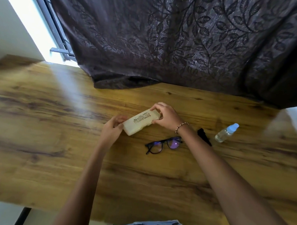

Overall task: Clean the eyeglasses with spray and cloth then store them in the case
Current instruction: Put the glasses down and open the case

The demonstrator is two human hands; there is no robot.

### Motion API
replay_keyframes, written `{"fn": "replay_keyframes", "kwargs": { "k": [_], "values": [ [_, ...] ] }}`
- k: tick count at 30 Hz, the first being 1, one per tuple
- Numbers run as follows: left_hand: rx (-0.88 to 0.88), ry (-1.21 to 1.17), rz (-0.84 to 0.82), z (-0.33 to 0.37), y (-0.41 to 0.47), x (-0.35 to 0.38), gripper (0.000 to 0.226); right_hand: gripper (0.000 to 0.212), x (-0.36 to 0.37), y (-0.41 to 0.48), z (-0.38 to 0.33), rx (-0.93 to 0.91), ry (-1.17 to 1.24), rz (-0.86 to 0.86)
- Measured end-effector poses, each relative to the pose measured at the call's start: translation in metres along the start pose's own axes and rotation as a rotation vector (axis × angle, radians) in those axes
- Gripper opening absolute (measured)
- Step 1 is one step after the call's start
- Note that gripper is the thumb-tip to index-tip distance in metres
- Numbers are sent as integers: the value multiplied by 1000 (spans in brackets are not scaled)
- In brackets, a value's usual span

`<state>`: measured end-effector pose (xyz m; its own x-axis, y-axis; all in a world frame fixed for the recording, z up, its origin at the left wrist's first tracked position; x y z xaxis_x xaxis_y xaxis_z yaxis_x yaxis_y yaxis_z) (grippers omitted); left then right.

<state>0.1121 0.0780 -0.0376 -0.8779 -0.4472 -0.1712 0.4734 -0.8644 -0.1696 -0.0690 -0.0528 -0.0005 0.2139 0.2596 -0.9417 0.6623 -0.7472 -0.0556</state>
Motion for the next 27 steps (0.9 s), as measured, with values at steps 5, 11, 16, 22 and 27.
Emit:
{"fn": "replay_keyframes", "kwargs": {
  "k": [5, 11, 16, 22, 27],
  "values": [
    [5, 261, -221, -12, -3, -1, 74, 46, 2, 4, 1, 8, -15, -42],
    [143, 309, -148, -9, 11, 15, 70, 50, -12, 1, 14, 23, 7, -17],
    [183, 270, -242, 6, 26, 47, 71, 61, -31, -16, 47, 75, 2, 2],
    [182, 259, -353, 11, 39, 77, 84, 59, -33, -43, 80, 195, 39, 20],
    [206, 314, -351, 7, 43, 78, 88, 57, -24, -53, 86, 235, 79, 18]
  ]
}}
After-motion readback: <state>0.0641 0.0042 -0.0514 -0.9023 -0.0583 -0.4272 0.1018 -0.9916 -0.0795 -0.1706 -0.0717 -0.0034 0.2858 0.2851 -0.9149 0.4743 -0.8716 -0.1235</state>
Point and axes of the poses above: each hand's wrist, its own y-axis towards the middle knuckle, its own x-axis out of the palm, z = x × y, the point moved 3 cm from there along y, towards the middle knuckle, and after that the axes turned 14 degrees about -y, right-handed, at the moved point
